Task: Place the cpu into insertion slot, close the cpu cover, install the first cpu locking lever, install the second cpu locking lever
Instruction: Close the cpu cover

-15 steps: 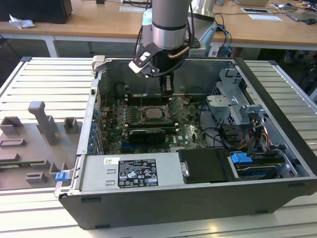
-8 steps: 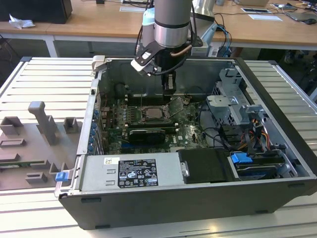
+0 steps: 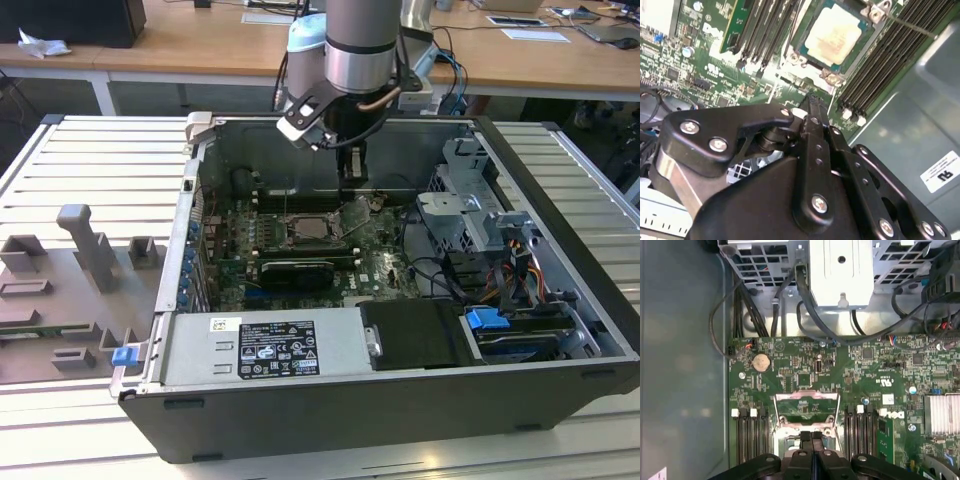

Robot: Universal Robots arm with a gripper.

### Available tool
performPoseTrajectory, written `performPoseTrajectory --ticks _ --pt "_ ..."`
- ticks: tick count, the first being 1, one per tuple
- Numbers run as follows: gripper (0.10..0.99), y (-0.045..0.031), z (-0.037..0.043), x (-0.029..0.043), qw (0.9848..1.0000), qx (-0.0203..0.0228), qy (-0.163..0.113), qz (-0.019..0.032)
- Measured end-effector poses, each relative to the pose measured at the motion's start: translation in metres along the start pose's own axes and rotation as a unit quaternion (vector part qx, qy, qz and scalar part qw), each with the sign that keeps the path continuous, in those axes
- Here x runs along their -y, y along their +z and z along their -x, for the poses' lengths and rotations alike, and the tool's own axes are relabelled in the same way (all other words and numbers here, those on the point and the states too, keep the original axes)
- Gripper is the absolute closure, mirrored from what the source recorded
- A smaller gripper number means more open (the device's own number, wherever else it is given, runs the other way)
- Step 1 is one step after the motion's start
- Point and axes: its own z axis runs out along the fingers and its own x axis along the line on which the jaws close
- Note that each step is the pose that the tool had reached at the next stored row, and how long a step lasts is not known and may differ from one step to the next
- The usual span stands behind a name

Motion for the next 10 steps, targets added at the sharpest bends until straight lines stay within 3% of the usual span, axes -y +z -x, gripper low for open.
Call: performPoseTrajectory --ticks 10 --pt "0.98 0.0031 -0.0004 -0.0179 0.9999 -0.0007 -0.014 -0.0006"
